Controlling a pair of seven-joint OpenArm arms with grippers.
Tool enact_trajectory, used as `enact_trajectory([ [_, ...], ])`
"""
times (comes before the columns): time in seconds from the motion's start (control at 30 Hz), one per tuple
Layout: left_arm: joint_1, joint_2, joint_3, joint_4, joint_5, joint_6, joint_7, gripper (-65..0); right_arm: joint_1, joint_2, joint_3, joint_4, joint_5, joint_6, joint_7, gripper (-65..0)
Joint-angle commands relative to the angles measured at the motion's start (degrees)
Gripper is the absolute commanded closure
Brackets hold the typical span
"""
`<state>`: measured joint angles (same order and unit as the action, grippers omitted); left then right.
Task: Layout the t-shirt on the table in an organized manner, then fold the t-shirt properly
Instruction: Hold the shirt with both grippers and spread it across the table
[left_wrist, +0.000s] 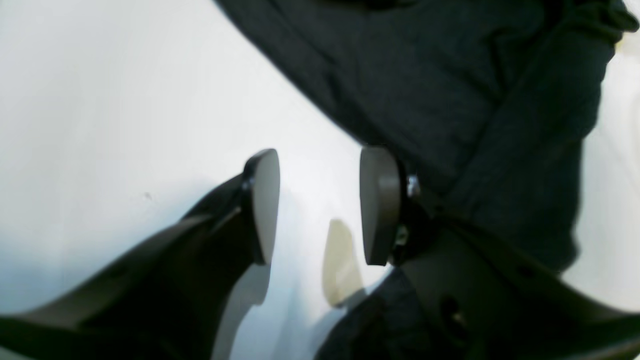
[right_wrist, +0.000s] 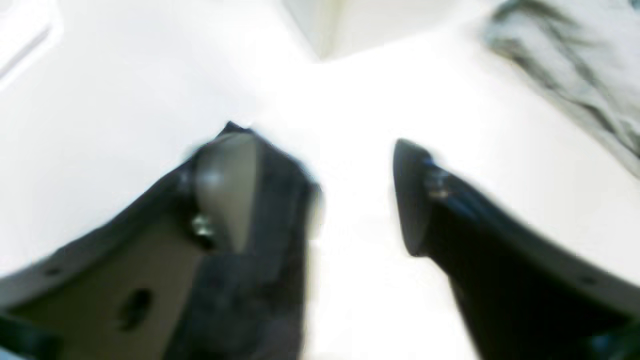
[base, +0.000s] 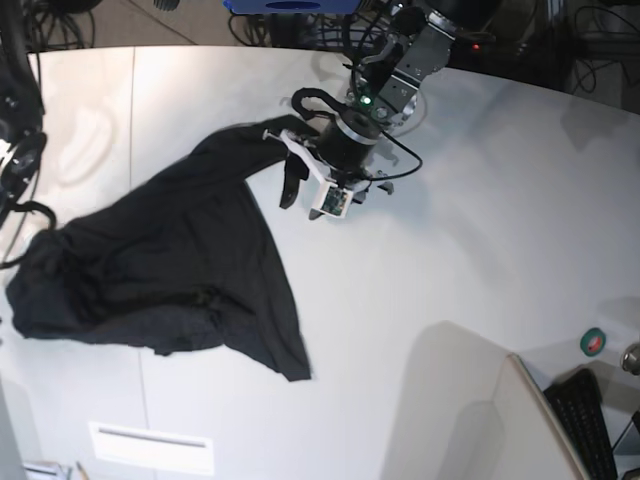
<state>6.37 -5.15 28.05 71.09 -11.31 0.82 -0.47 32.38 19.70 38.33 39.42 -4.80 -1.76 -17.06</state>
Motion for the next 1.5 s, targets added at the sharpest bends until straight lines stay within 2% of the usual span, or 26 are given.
enact_trajectory([
  [0.0,-1.4,1.1,-0.1,0.0,0.1,-0.2,-1.4,-24.8,0.6,0.9,-0.9,1.3,-0.2,-0.1,0.8,-45.9],
  [0.07,-2.8,1.9,0.0,-1.9,0.1,-0.2,-1.4,-24.8,-3.6,0.7,-4.5,5.5,-0.2,0.5,0.8,-44.7],
  [0.17,-6.0,3.1,0.3,-5.0,0.1,-0.2,-1.4,-24.2,-14.7,-1.8,-13.3,18.1,-0.2,7.6,0.8,-39.5],
  [0.2,-7.1,3.7,0.3,-6.3,0.1,-0.2,-1.4,-20.4,-18.6,-2.9,-15.6,22.9,-0.2,10.1,0.8,-35.6],
  [0.27,-10.4,5.6,0.4,-9.5,0.1,-0.2,-1.4,-1.0,-24.5,-5.3,-18.9,30.2,-0.2,13.2,0.8,-22.2],
  [0.33,-13.9,8.3,0.4,-13.9,0.1,-0.2,-1.4,0.0,-27.9,-8.0,-19.8,34.4,-0.2,13.4,0.8,-0.8],
  [0.47,-21.3,12.5,0.5,-24.9,-0.2,-0.2,-1.9,0.0,-28.6,-13.2,-20.2,34.8,-0.2,13.4,0.1,0.0],
  [0.53,-23.7,14.1,0.5,-28.6,-0.2,-0.2,-1.9,0.0,-28.4,-14.8,-20.3,34.2,-0.2,13.4,-2.9,0.0],
  [0.63,-25.8,14.1,2.1,-30.3,-0.4,-0.2,-1.9,0.0,-26.4,-17.0,-20.3,33.1,-0.2,13.8,-7.0,0.0],
  [0.73,-26.5,14.1,4.5,-31.0,0.0,-0.2,-1.5,0.0,-25.0,-17.6,-20.3,28.8,-0.2,13.8,-7.9,0.0],
  [0.83,-26.5,14.1,4.6,-34.1,0.1,-0.2,-1.4,0.0,-24.8,-16.9,-20.0,24.0,-0.3,13.8,-7.6,0.0],
  [0.9,-26.5,14.1,4.3,-36.8,0.1,-0.2,-1.4,0.0,-25.7,-15.4,-19.8,23.1,-0.3,13.8,-7.6,0.0],
  [1.07,-26.0,12.0,4.3,-39.9,0.1,-0.2,-1.5,0.0,-29.3,-11.2,-19.8,21.4,-0.3,13.8,-7.4,0.0],
  [1.23,-24.8,8.3,4.1,-39.7,-0.3,-0.2,-1.5,0.0,-32.9,-8.0,-19.4,22.4,-0.3,13.8,-7.4,0.0],
  [1.47,-24.5,4.3,4.1,-39.7,-0.5,-0.2,-1.6,0.0,-39.5,-7.6,-16.1,32.6,-0.3,13.8,-7.7,0.0],
])
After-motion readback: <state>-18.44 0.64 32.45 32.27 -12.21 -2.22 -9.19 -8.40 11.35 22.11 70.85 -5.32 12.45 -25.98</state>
